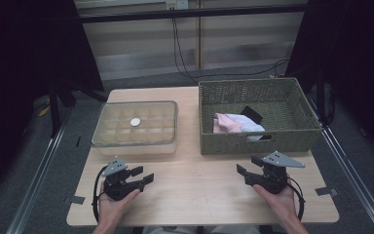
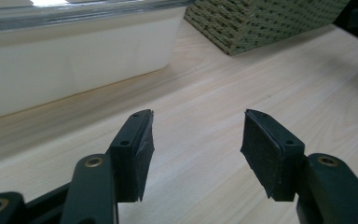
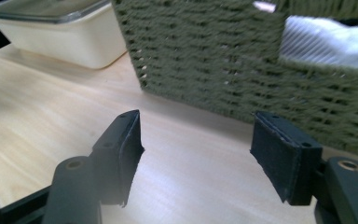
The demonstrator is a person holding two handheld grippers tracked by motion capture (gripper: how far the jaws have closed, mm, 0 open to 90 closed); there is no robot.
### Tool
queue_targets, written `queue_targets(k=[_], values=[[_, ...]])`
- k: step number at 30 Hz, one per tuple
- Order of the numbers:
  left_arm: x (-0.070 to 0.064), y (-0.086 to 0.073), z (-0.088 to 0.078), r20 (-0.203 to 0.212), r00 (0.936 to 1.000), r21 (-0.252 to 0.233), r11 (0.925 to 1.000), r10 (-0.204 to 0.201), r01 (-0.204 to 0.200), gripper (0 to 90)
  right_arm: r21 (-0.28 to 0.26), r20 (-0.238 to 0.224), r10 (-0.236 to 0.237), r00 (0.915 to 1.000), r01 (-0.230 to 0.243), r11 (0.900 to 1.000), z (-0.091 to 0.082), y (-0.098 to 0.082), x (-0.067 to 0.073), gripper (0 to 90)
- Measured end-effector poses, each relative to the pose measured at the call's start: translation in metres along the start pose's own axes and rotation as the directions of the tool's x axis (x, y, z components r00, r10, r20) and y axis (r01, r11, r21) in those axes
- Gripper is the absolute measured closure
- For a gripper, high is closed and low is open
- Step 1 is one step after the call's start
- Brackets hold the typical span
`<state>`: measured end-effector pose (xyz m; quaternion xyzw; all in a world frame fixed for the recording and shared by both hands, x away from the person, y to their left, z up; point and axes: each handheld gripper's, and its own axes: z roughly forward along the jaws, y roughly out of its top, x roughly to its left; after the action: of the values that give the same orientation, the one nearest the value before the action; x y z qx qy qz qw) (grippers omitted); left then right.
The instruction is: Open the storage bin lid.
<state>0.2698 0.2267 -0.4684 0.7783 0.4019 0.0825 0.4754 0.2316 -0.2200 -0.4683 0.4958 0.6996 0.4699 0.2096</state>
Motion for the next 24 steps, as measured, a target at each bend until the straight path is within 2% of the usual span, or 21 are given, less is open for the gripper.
queue_targets(k=[3, 4, 6, 11, 15, 16, 21, 24], values=[[0.000, 0.001, 0.000, 0.006, 1.0000, 0.000, 1.0000, -0.001, 0.001, 43.4, 0.024, -0.017, 0.000, 0.9998, 0.000, 1.000, 0.001, -0.001, 0.000, 31.7], [0.000, 0.001, 0.001, 0.010, 0.9999, 0.013, 0.9999, 0.004, -0.004, 43.4, 0.050, -0.028, 0.002, 0.9996, 0.000, 0.999, 0.003, -0.001, 0.000, 31.8], [0.000, 0.001, 0.002, 0.018, 0.9998, 0.026, 0.9996, 0.009, -0.009, 43.0, 0.067, -0.035, 0.012, 0.9993, -0.009, 0.998, 0.003, -0.001, -0.001, 31.6], [0.001, 0.001, 0.003, 0.023, 0.9997, 0.042, 0.9990, 0.012, -0.013, 40.3, 0.077, -0.049, 0.017, 0.9986, -0.014, 0.997, 0.004, -0.001, -0.001, 31.6], [0.003, 0.002, 0.001, 0.019, 0.9998, 0.039, 0.9992, 0.006, -0.007, 37.1, 0.106, -0.080, 0.003, 0.9968, 0.006, 0.994, 0.009, -0.002, 0.004, 31.6], [0.004, 0.003, 0.001, 0.029, 0.9996, 0.044, 0.9990, 0.002, -0.004, 36.6, 0.110, -0.082, -0.002, 0.9966, 0.011, 0.994, 0.010, -0.002, 0.005, 31.6], [0.006, 0.004, 0.000, 0.037, 0.9992, 0.042, 0.9990, -0.018, 0.016, 36.6, 0.125, -0.096, -0.006, 0.9954, 0.018, 0.992, 0.016, 0.001, 0.010, 32.8], [0.005, 0.003, -0.004, 0.034, 0.9994, 0.047, 0.9989, -0.009, 0.007, 37.4, 0.129, -0.106, -0.012, 0.9942, 0.026, 0.991, 0.016, 0.005, 0.013, 34.2]])
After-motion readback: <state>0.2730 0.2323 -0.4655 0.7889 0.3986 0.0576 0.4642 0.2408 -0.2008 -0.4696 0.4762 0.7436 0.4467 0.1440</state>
